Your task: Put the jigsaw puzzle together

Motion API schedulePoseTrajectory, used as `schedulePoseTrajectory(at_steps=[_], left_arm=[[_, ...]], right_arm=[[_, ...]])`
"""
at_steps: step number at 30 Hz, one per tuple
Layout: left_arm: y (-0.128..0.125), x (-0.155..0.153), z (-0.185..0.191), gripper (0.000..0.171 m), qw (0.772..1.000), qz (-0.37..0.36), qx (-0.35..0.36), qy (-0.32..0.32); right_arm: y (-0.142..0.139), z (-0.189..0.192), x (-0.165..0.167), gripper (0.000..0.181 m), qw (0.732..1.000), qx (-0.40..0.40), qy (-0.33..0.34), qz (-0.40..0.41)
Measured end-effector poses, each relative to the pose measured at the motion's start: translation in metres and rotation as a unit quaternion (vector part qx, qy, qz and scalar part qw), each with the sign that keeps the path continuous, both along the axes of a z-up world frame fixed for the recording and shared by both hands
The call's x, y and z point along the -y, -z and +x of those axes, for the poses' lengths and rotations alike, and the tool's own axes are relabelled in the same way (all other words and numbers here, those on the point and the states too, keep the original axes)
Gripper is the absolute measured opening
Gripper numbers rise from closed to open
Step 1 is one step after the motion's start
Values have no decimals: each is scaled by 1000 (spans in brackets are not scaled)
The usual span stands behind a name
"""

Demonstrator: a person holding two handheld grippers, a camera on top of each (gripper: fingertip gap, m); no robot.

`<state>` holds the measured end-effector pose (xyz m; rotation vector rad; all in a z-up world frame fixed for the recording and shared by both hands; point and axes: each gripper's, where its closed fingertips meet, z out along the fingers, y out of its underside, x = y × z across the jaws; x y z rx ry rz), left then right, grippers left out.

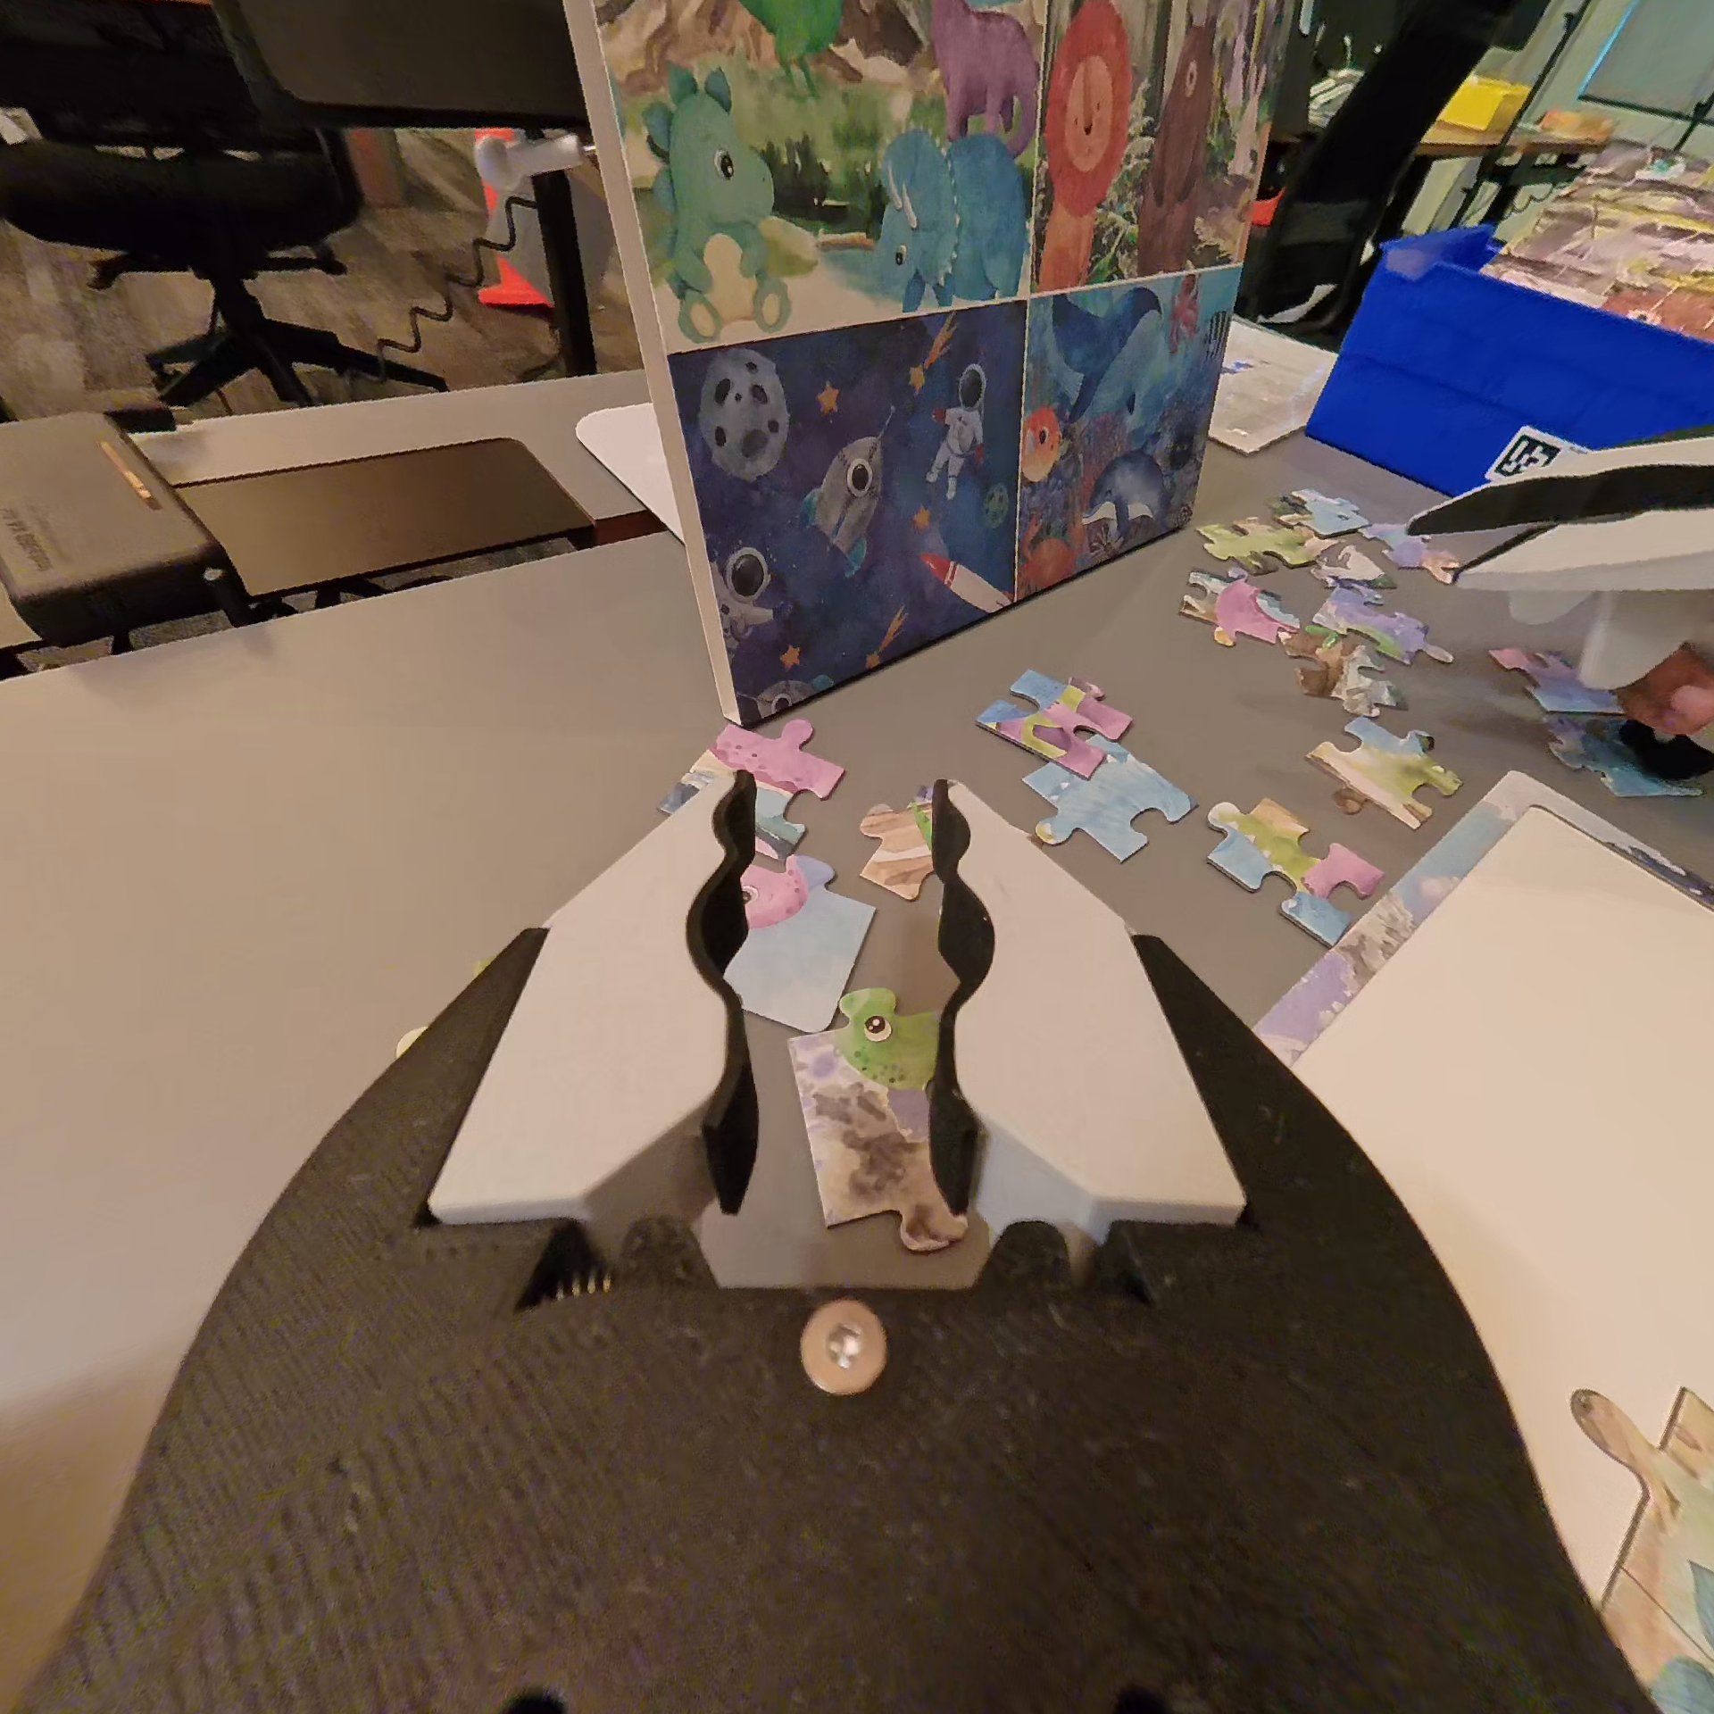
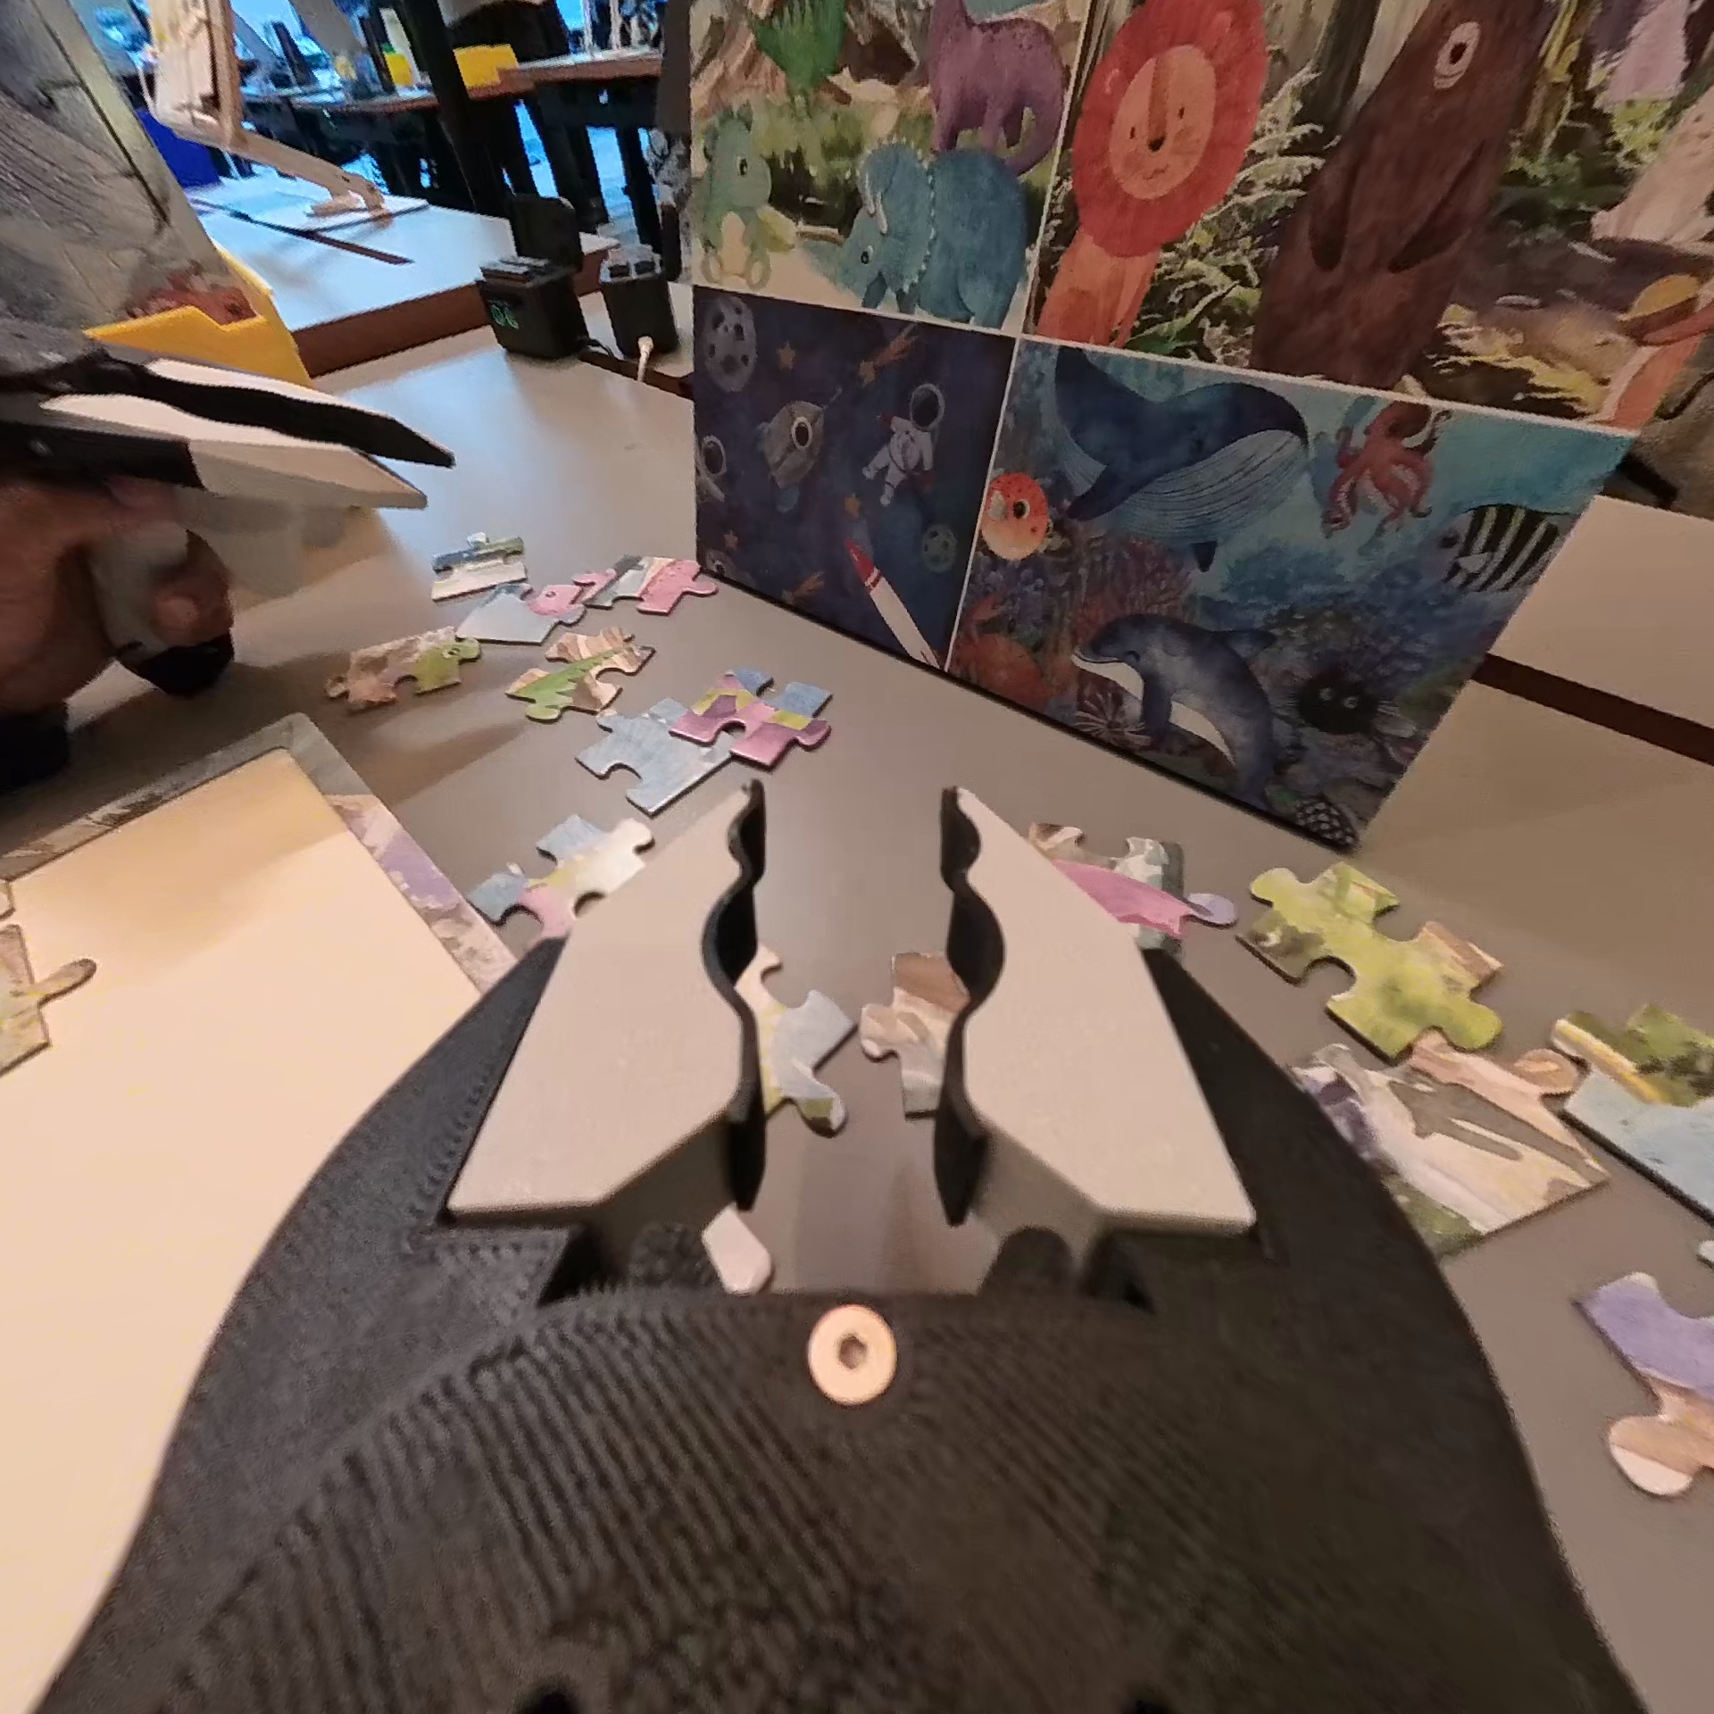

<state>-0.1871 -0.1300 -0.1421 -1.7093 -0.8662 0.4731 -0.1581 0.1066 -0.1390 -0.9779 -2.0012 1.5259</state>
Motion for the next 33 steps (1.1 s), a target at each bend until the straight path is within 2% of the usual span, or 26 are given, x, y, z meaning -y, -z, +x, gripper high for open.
schedulePoseTrajectory(at_steps=[4,9,14,18,33], left_arm=[[-2,4,-2,36,1000,13,1,-7],[-6,19,-8,35,999,0,-15,-46],[-9,58,-21,23,993,-9,-21,-117],[-11,75,-25,17,990,-2,-14,-142],[0,73,-26,20,990,-30,2,-136]], right_arm=[[-1,1,3,37,1000,0,-3,2],[0,2,6,38,999,-18,-1,35],[4,-1,0,37,999,-15,7,40],[-2,1,1,37,1000,-16,5,17],[0,0,1,37,999,-19,6,29]])
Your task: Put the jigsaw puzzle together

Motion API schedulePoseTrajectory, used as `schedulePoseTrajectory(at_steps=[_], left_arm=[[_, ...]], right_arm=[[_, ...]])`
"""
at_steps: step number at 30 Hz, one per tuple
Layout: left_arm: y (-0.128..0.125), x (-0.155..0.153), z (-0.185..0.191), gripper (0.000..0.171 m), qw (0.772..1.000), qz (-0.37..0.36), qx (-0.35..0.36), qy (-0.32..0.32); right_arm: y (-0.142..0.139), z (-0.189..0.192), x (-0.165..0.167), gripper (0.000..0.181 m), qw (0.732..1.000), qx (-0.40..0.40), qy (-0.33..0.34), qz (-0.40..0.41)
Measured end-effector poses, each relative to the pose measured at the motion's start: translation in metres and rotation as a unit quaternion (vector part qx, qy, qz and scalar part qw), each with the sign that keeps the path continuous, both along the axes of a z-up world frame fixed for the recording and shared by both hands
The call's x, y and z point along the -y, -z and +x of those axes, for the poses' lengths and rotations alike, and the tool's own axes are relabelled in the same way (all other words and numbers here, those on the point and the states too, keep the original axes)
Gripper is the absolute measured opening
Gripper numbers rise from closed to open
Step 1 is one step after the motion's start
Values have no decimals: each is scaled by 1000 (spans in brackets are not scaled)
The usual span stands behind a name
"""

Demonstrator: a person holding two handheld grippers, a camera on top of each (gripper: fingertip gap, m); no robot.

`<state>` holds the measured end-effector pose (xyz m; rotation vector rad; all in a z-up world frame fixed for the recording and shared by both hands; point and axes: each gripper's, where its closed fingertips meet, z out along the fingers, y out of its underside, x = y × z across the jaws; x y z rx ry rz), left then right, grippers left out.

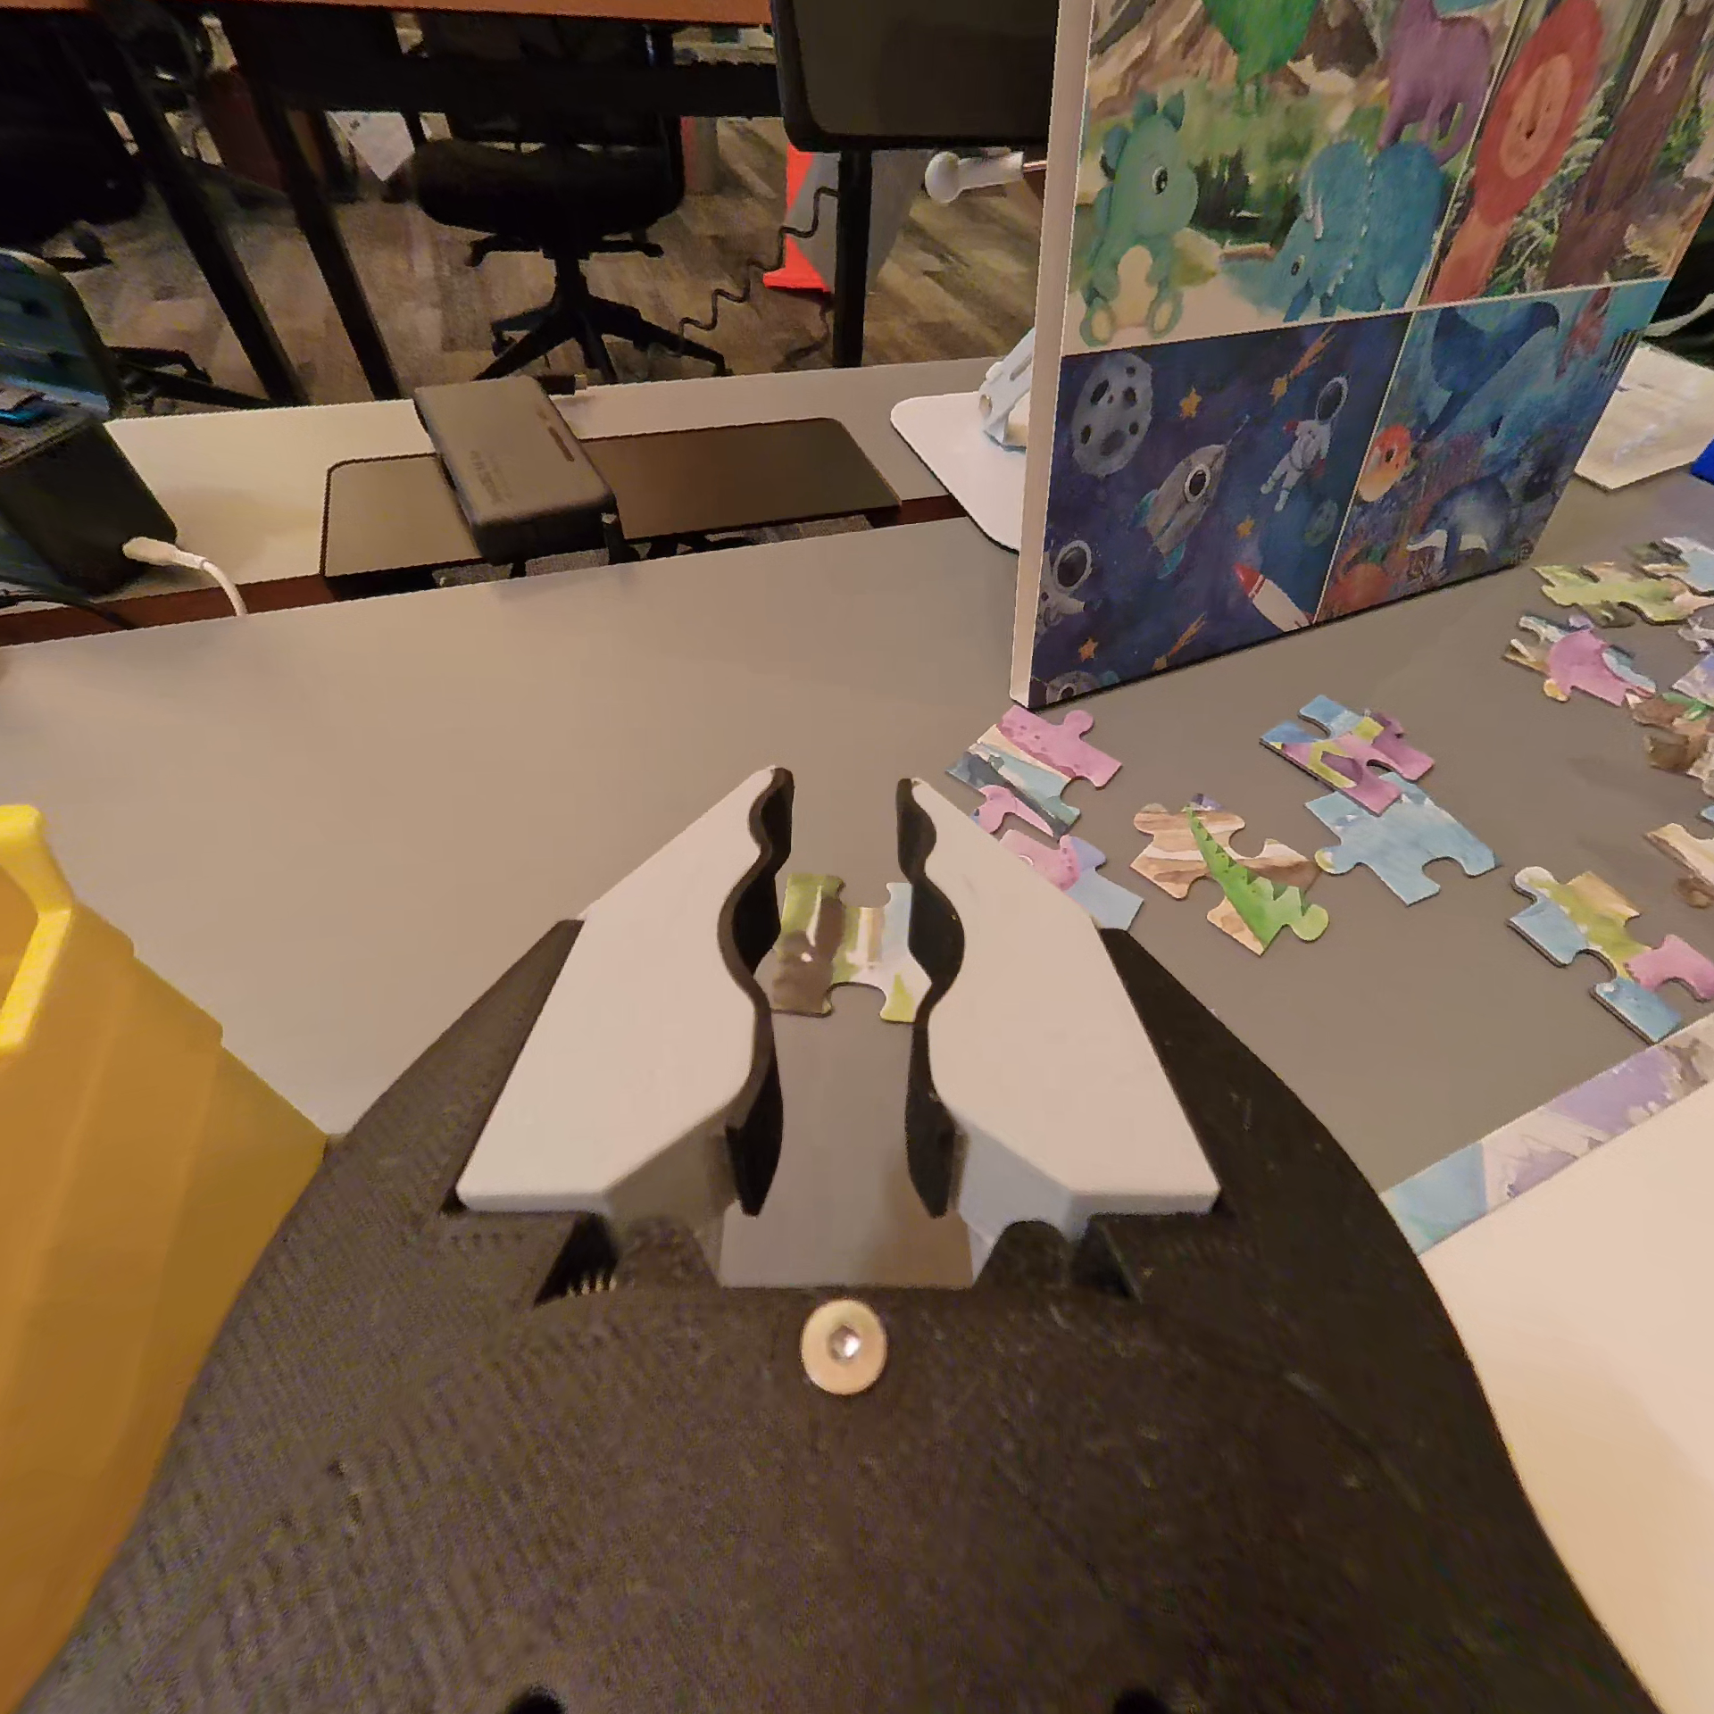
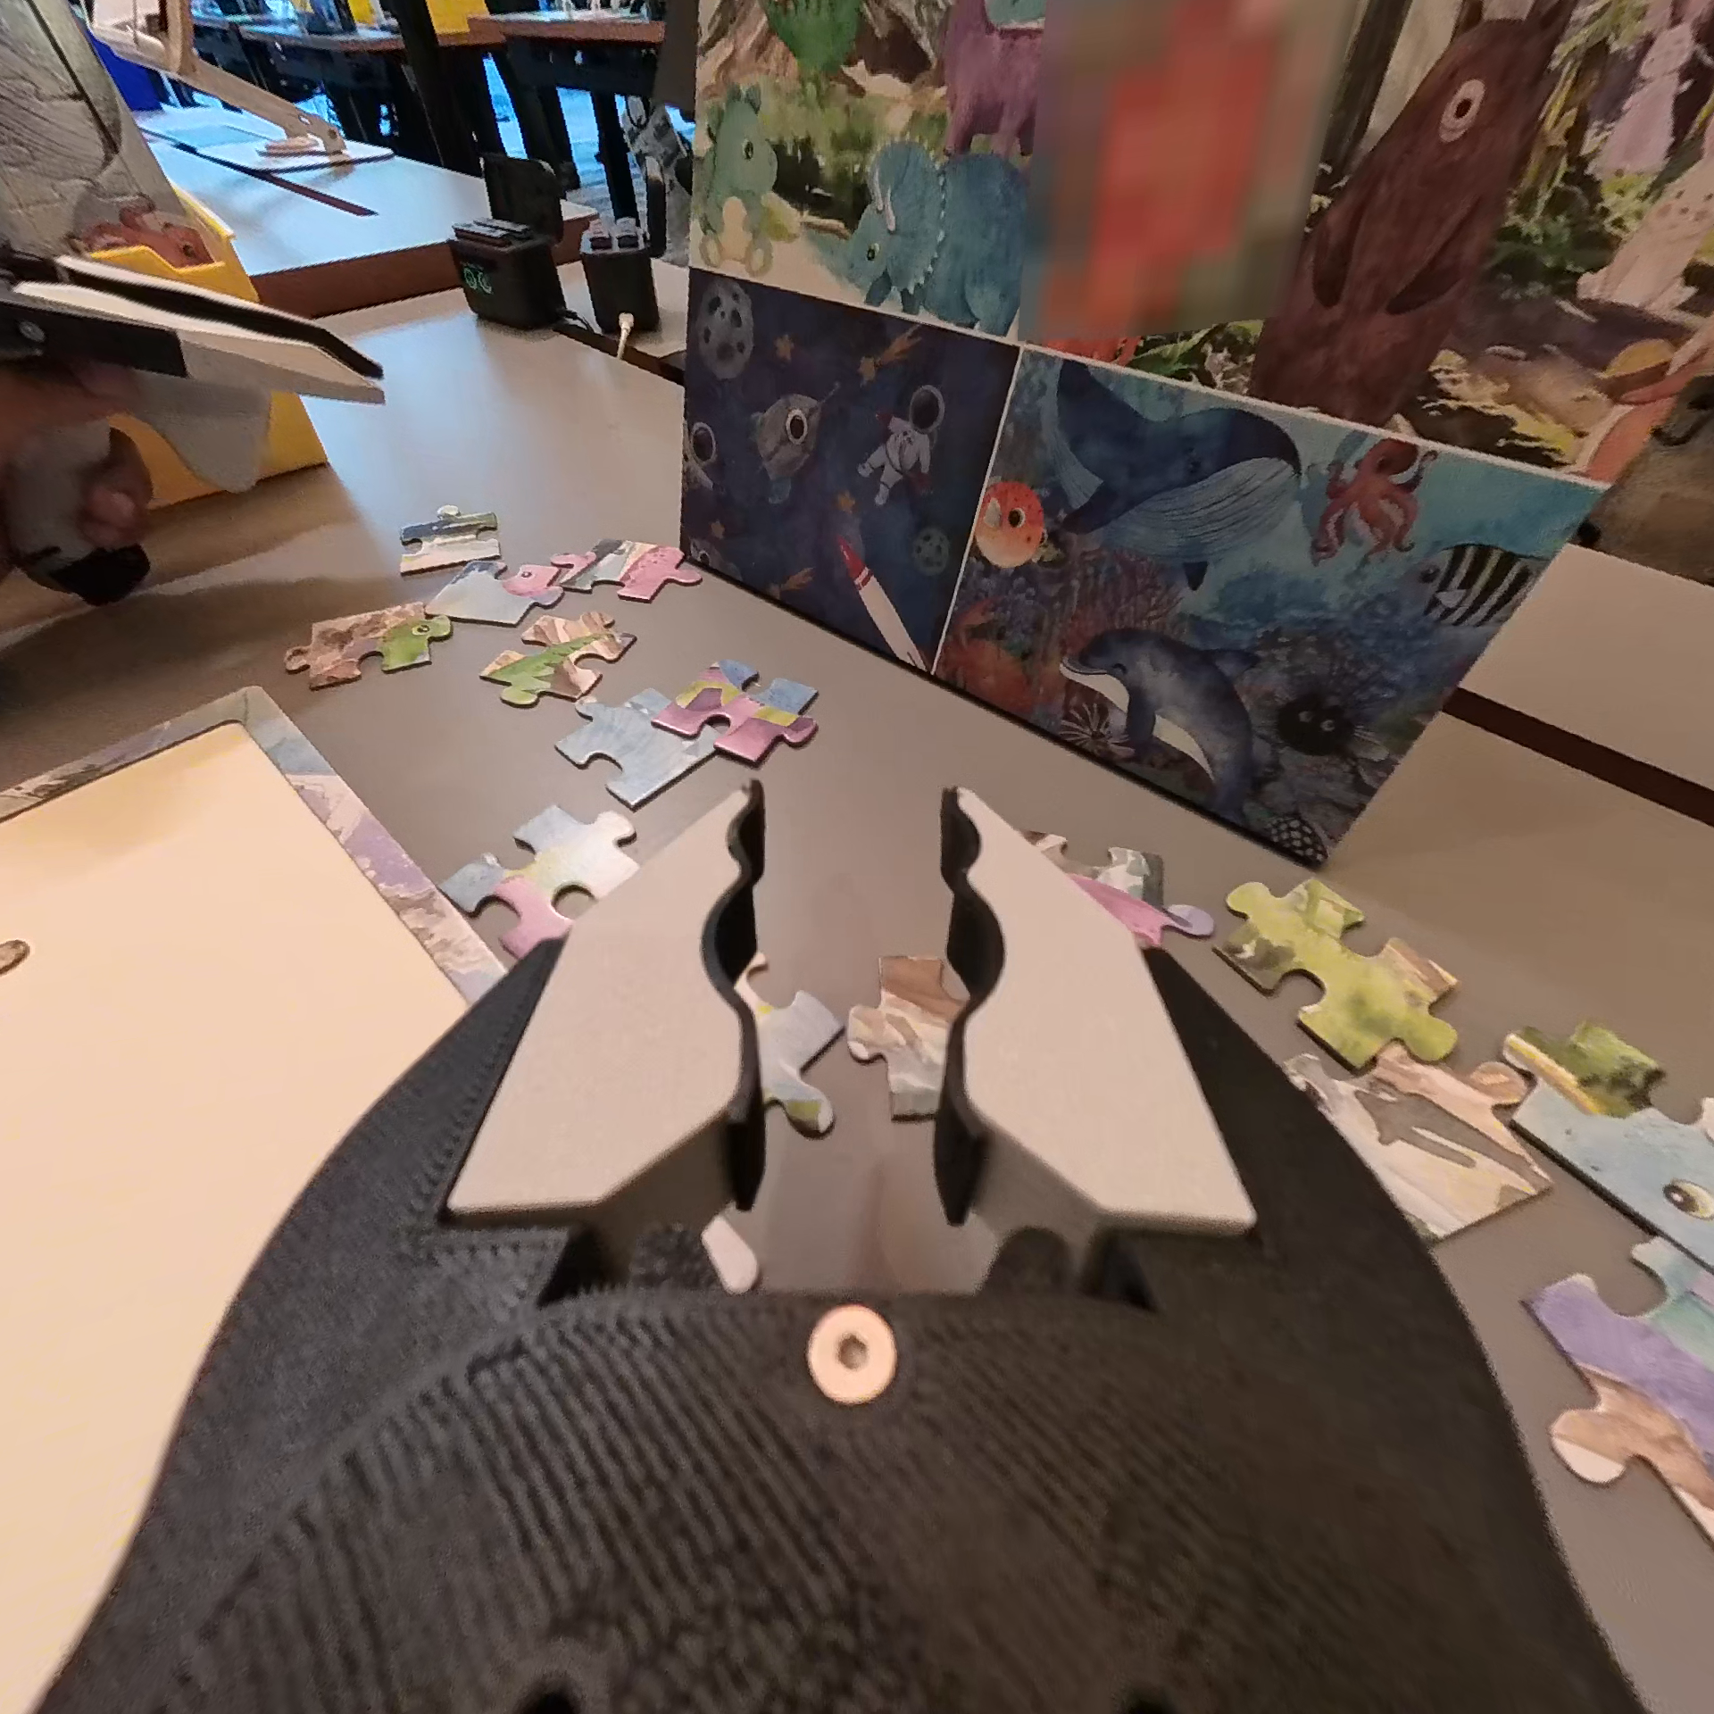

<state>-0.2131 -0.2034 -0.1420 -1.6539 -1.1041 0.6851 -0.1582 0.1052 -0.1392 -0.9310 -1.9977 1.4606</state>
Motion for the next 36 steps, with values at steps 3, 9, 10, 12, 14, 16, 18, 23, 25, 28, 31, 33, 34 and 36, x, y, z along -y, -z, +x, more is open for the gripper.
schedulePoseTrajectory(at_steps=[3,9,10,12,14,16,18,23,25,28,31,33,34,36], left_arm=[[3,0,0,23,1000,9,9,4],[3,-9,3,30,1000,14,13,23],[4,-10,3,30,1000,11,13,24],[5,-11,3,31,1000,9,14,27],[7,-11,2,32,999,11,17,28],[7,-14,3,33,999,19,21,33],[7,-16,4,33,999,20,21,38],[8,-20,5,34,999,2,18,43],[9,-20,4,34,999,0,19,42],[9,-21,4,35,999,9,23,45],[7,-22,5,35,999,11,19,47],[7,-23,6,35,999,8,19,49],[8,-24,6,35,999,6,19,50],[10,-23,5,36,999,2,22,49]], right_arm=[[3,-1,-2,36,1000,6,2,2],[-6,2,2,37,1000,1,-5,-19],[-5,2,2,37,1000,1,-4,-14],[-1,1,1,37,1000,3,-2,-4],[3,0,0,37,1000,8,-1,-1],[1,0,0,37,1000,9,-3,-8],[-4,2,2,36,1000,6,-6,-18],[-4,2,2,37,1000,0,-4,-7],[0,0,0,37,1000,4,-1,-2],[-1,1,1,37,1000,11,-5,-17],[-6,2,1,37,1000,7,-6,-28],[-7,2,1,37,1000,3,-4,-24],[-6,2,0,37,1000,3,-3,-22],[-3,1,-1,37,1000,7,-2,-19]])
